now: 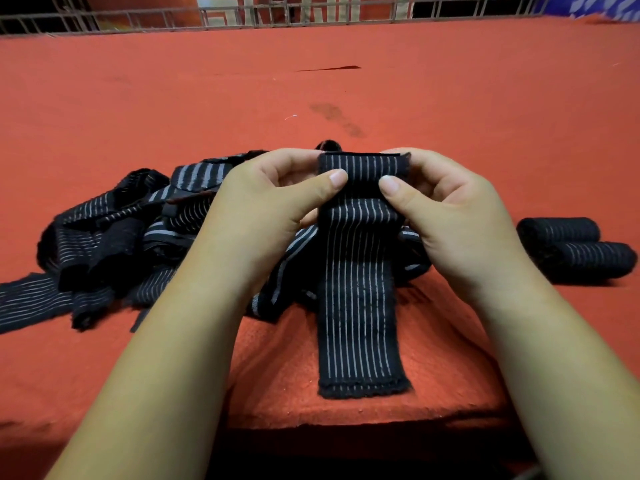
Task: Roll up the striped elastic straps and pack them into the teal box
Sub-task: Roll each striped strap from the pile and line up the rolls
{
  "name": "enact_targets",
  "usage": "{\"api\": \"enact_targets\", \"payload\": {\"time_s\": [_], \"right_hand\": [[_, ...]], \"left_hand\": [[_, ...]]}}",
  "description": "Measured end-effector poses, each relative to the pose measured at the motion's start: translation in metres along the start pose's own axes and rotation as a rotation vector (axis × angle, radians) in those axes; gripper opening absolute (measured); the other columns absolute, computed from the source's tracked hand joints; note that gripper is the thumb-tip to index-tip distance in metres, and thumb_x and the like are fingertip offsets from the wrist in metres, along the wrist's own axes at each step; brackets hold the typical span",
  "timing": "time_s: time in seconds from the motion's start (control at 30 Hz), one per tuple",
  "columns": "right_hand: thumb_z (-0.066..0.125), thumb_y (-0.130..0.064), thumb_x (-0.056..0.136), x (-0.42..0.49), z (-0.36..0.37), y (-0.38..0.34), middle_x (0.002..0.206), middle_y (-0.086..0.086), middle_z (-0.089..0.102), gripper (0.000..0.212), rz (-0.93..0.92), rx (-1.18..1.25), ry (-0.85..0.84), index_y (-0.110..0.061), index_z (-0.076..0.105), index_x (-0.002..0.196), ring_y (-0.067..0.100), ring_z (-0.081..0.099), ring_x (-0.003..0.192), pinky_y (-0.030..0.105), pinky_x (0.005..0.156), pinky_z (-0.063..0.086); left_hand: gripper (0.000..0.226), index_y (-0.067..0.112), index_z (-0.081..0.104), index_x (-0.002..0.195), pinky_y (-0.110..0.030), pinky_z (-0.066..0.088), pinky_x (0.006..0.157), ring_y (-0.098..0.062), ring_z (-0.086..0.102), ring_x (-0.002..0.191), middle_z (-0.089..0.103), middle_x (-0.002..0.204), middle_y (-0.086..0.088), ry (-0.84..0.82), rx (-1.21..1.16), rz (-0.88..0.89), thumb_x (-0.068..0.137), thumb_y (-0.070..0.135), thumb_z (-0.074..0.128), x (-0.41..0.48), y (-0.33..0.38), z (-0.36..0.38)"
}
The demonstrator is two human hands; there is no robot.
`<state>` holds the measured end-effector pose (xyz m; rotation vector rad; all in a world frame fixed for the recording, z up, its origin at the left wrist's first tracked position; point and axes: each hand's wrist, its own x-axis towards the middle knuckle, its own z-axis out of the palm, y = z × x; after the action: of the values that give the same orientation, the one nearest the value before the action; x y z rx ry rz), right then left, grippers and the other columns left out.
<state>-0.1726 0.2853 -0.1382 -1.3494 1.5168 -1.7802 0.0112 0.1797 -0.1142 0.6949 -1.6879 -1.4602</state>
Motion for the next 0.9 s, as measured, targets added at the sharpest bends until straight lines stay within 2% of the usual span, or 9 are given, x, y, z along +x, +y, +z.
{"api": "enact_targets", "payload": {"time_s": [0.13, 0.2, 0.27, 0.37, 0.5, 0.63, 0.77, 0.83, 0.9], "right_hand": [[0.07, -0.008, 0.103, 0.002, 0.002, 0.0, 0.117, -0.007, 0.08, 0.025, -0.03, -0.006, 0.023, -0.021, 0.075, 0.123, 0.013, 0.074, 0.113, 0.043, 0.106, 0.058], [0.07, -0.012, 0.103, 0.001, 0.004, -0.002, 0.119, -0.025, 0.077, 0.027, -0.014, -0.037, 0.023, -0.034, 0.076, 0.117, 0.001, 0.07, 0.12, 0.037, 0.113, 0.053], [0.068, -0.018, 0.106, 0.0, 0.007, -0.003, 0.126, -0.035, 0.07, 0.027, 0.003, -0.13, 0.028, -0.039, 0.075, 0.121, -0.012, 0.06, 0.128, 0.028, 0.119, 0.045], [0.063, -0.024, 0.109, 0.0, 0.008, -0.002, 0.149, -0.024, 0.06, 0.033, 0.009, -0.246, 0.057, -0.028, 0.071, 0.141, -0.016, 0.049, 0.137, 0.02, 0.122, 0.036], [0.061, -0.023, 0.11, 0.0, 0.004, -0.002, 0.149, -0.024, 0.059, 0.034, -0.01, -0.286, 0.065, -0.027, 0.071, 0.142, -0.02, 0.047, 0.136, 0.006, 0.114, 0.033], [0.059, -0.026, 0.111, -0.001, 0.002, -0.005, 0.138, -0.026, 0.068, 0.029, -0.019, -0.237, 0.012, -0.03, 0.074, 0.135, -0.013, 0.055, 0.133, 0.02, 0.117, 0.041], [0.059, -0.022, 0.111, -0.001, 0.0, -0.007, 0.115, -0.011, 0.08, 0.02, -0.029, -0.169, 0.01, -0.024, 0.076, 0.121, 0.011, 0.075, 0.11, 0.036, 0.098, 0.058], [0.062, -0.016, 0.109, 0.0, 0.0, -0.004, 0.114, -0.006, 0.081, 0.019, -0.043, -0.123, 0.051, -0.02, 0.075, 0.122, 0.015, 0.076, 0.108, 0.039, 0.098, 0.059], [0.064, -0.013, 0.107, 0.002, 0.001, -0.002, 0.115, -0.005, 0.08, 0.021, -0.055, -0.099, 0.079, -0.02, 0.074, 0.123, 0.012, 0.075, 0.107, 0.036, 0.098, 0.059]], "left_hand": [[0.024, 0.016, 0.079, 0.12, -0.045, 0.064, 0.099, -0.025, 0.081, 0.104, 0.083, 0.108, -0.011, 0.012, -0.005, 0.025, 0.098, 0.009, 0.078, -0.001, 0.0, 0.003], [0.026, 0.014, 0.079, 0.122, -0.048, 0.063, 0.101, -0.026, 0.081, 0.105, 0.083, 0.109, -0.01, 0.036, -0.019, 0.04, 0.097, 0.007, 0.077, -0.001, -0.001, 0.004], [0.028, 0.015, 0.08, 0.124, -0.047, 0.062, 0.102, -0.022, 0.08, 0.108, 0.083, 0.111, -0.005, 0.054, -0.01, 0.058, 0.098, 0.007, 0.077, -0.002, -0.002, 0.006], [0.025, 0.02, 0.082, 0.125, -0.046, 0.058, 0.107, -0.019, 0.079, 0.112, 0.083, 0.114, 0.001, 0.022, 0.049, 0.087, 0.102, 0.012, 0.073, -0.004, -0.002, 0.009], [0.024, 0.026, 0.082, 0.125, -0.044, 0.059, 0.106, -0.012, 0.079, 0.11, 0.083, 0.111, 0.008, -0.004, 0.145, 0.115, 0.107, 0.018, 0.068, -0.008, 0.001, 0.011], [0.025, 0.024, 0.08, 0.126, -0.048, 0.059, 0.106, -0.017, 0.078, 0.112, 0.083, 0.115, 0.004, -0.017, 0.131, 0.113, 0.11, 0.018, 0.063, -0.009, 0.001, 0.012], [0.024, 0.029, 0.08, 0.126, -0.052, 0.061, 0.104, -0.022, 0.08, 0.108, 0.083, 0.114, 0.004, -0.04, 0.103, 0.074, 0.111, 0.024, 0.062, -0.009, 0.004, 0.013], [0.024, 0.037, 0.078, 0.127, -0.054, 0.061, 0.103, -0.017, 0.079, 0.103, 0.083, 0.113, 0.007, -0.064, 0.124, 0.046, 0.109, 0.031, 0.064, -0.009, 0.004, 0.013], [0.025, 0.04, 0.077, 0.128, -0.058, 0.06, 0.104, -0.027, 0.079, 0.11, 0.082, 0.116, 0.0, -0.113, 0.17, 0.033, 0.106, 0.032, 0.07, -0.008, 0.004, 0.013]]}}
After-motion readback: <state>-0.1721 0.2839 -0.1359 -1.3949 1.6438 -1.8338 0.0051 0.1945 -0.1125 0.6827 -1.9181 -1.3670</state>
